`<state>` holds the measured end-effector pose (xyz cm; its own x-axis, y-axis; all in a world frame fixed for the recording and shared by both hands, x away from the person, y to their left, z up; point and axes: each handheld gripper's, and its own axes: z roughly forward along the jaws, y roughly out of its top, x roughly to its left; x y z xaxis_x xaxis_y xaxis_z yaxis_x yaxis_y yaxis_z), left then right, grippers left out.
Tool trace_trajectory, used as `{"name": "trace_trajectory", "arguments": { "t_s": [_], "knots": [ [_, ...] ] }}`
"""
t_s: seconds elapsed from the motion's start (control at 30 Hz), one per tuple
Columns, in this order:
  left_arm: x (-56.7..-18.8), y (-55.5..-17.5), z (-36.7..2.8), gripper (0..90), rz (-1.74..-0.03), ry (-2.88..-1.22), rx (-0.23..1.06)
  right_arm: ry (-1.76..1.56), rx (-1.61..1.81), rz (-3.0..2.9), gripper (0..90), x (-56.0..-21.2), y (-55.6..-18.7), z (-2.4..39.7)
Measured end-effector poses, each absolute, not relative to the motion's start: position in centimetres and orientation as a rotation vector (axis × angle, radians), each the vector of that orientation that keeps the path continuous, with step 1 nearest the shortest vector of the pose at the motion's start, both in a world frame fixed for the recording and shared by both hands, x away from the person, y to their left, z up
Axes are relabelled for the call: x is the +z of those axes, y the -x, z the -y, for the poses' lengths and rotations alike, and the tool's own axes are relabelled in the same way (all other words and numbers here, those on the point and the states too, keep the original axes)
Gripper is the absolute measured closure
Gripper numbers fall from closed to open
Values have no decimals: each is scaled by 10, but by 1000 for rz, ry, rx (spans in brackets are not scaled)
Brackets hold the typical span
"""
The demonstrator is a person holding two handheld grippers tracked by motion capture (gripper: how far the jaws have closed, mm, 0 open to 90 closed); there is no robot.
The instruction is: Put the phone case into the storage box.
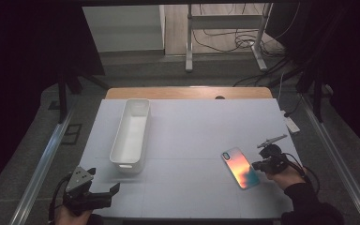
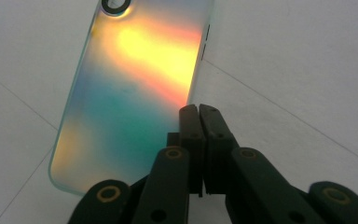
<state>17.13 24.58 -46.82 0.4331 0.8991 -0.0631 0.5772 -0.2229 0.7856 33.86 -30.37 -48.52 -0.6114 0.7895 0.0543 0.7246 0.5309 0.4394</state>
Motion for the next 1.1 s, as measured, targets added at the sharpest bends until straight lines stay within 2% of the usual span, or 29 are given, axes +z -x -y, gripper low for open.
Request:
{"name": "trace_trajectory", "arguments": {
  "t_s": [0.13,0.43,0.47,0.5,0.6,0.67,0.7,0.77,0.9,0.97,1.1],
  "knots": [
    [-468,-171,-246,20,-1247,-1920,533,-1292,637,-2580,827,-480,-336,304],
    [-468,-171,-245,20,-1246,-1924,534,-1281,633,-2522,562,-467,-323,300],
    [-468,-171,-245,20,-1246,-1924,534,-1281,633,-2522,562,-467,-323,300],
    [-468,-171,-245,20,-1246,-1924,534,-1288,631,-2514,488,-466,-321,299],
    [-468,-171,-245,20,-1245,-1924,534,-1303,637,-2518,460,-466,-319,299],
    [-468,-171,-245,20,-1245,-1924,534,-1315,651,-2511,378,-464,-317,300],
    [-468,-171,-245,20,-1245,-1925,534,-1329,665,-2496,303,-464,-315,300],
    [-468,-171,-245,20,-1245,-1925,535,-1332,666,-2495,270,-464,-314,300],
    [-468,-171,-245,20,-1244,-1925,535,-1332,684,-2510,82,-465,-310,297],
    [-468,-171,-245,20,-1244,-1927,537,-1332,690,-2518,20,-467,-309,295],
    [-468,-171,-245,20,-1243,-1928,537,-1313,667,-2516,0,-470,-307,291]
  ]
}}
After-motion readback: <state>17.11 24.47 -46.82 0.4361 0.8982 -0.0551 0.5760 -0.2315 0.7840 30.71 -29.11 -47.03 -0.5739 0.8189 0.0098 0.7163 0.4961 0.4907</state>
